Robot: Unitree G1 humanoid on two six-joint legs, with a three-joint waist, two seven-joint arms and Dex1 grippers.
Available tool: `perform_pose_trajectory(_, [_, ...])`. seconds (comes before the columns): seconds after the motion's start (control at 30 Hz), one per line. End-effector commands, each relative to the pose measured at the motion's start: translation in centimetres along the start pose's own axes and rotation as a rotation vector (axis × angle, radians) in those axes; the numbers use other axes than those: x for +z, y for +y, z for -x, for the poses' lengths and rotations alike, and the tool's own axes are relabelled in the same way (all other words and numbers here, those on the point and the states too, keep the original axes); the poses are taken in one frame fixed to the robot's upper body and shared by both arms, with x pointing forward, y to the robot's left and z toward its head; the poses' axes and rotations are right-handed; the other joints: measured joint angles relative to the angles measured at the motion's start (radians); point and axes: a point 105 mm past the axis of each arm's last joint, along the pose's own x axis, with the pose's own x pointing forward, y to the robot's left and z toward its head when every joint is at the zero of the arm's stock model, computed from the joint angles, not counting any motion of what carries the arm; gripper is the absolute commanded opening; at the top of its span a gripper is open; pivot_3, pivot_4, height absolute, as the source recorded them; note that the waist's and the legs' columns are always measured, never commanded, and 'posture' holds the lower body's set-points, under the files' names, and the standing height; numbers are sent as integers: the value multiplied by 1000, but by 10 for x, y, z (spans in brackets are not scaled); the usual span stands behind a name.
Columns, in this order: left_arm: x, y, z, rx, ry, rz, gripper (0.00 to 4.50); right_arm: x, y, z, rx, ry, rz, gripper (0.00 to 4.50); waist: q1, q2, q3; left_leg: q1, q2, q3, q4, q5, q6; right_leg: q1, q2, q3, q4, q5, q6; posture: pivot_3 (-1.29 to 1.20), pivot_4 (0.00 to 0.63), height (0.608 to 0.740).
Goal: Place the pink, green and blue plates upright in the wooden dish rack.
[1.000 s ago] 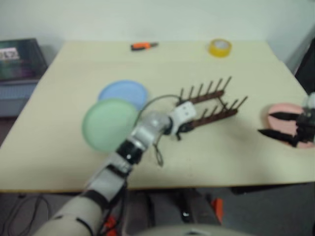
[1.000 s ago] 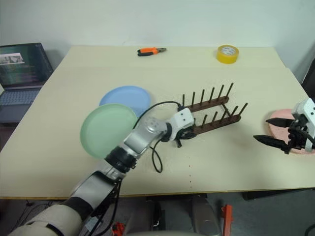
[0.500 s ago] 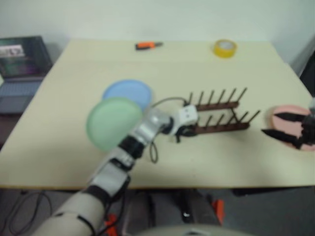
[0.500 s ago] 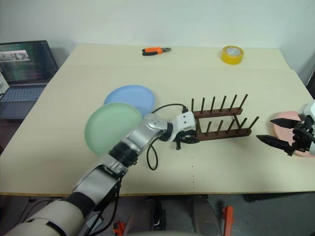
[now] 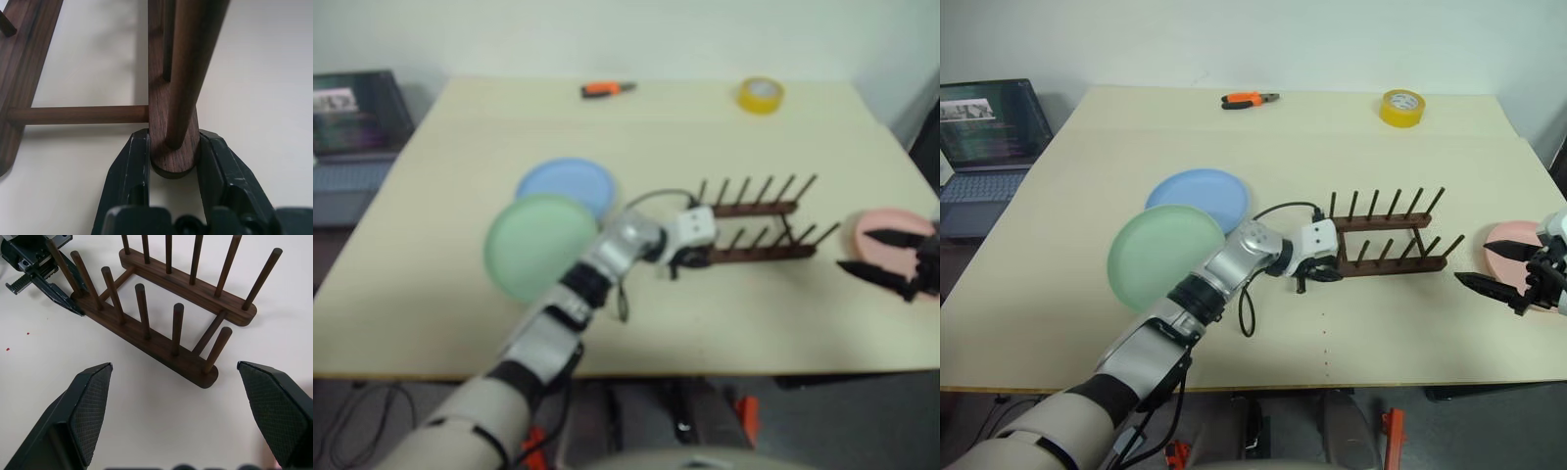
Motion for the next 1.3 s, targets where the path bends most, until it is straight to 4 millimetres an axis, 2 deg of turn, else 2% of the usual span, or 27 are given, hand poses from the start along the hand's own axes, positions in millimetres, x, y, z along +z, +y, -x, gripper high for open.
perform_pose_trajectory(0.03, [-7, 8, 4, 48, 54, -10, 1378, 10, 0, 6, -15, -43, 29, 4500, 0, 0, 0, 0, 0, 0, 0, 0, 0, 0, 0, 0, 0, 0, 0, 0, 150, 740])
perform_pose_trajectory(0.1, [-7, 10, 5, 54, 53, -6, 1991, 10, 0, 6, -16, -44, 28, 4500, -1, 0, 0, 0, 0, 0, 0, 0, 0, 0, 0, 0, 0, 0, 1, 0, 150, 740])
perform_pose_trajectory(0.3, [-9, 17, 10, 91, 49, 4, 4205, 9, -1, 6, -15, -42, 27, 4500, -2, 0, 0, 0, 0, 0, 0, 0, 0, 0, 0, 0, 0, 0, 1, 0, 150, 740])
perform_pose_trajectory(0.33, [-9, 19, 11, 100, 52, 2, 4454, 9, -2, 6, -14, -40, 26, 4500, -2, 0, 0, 0, 0, 0, 0, 0, 0, 0, 0, 0, -1, 0, 1, 0, 150, 740])
perform_pose_trajectory(0.43, [-7, 21, 19, 99, 47, -11, 4454, 7, -2, 7, -9, -29, 28, 4500, -2, 0, 0, 0, 0, 0, 0, 0, 0, 0, 0, 0, -1, 0, 1, 0, 150, 740])
perform_pose_trajectory(0.57, [8, 23, 43, 86, 9, -61, 4454, -3, -4, 8, -17, 32, 32, 4500, -4, 0, 0, 0, 0, 0, 0, 0, 0, 0, 0, 0, 0, 0, 1, 0, 150, 740])
perform_pose_trajectory(0.73, [26, 6, 68, 19, -33, -105, 4454, -18, -8, 4, -43, 93, 23, 4500, 1, 1, 0, -1, 1, 0, -1, 0, 0, 0, -1, 0, -1, 0, 0, 0, 150, 740])
perform_pose_trajectory(0.83, [32, -14, 72, -59, -51, -94, 3818, -27, -15, 1, -73, 119, 11, 3831, 1, 1, 0, -2, 1, 0, 0, -1, 2, 0, -3, 0, -1, 0, 1, 0, 150, 740])
perform_pose_trajectory(0.97, [31, -26, 60, -88, -35, -61, 2396, -36, -23, -4, -114, 139, -3, 2389, 1, 1, -1, -2, 0, 0, 1, -1, 3, 0, -3, 0, -1, 0, 1, 0, 150, 740])
perform_pose_trajectory(1.17, [34, -43, 31, -131, -41, -13, 217, -39, -21, -18, -114, 130, -22, 251, 1, 2, -1, -2, 0, 0, 1, 0, 3, 0, -3, 0, -1, 1, 2, 0, 150, 740])
perform_pose_trajectory(1.2, [34, -44, 27, -131, -40, -7, 18, -39, -20, -21, -107, 130, -23, 33, 1, 2, -1, -2, -1, 0, 1, 0, 3, 0, -3, 0, -1, 1, 2, 0, 150, 740])
perform_pose_trajectory(1.3, [32, -41, 14, -94, -21, 10, 18, -40, -19, -28, -98, 132, -22, 33, 0, 2, -1, -2, -1, 0, 1, 0, 3, 0, -3, 0, -1, 1, 2, 0, 150, 740])
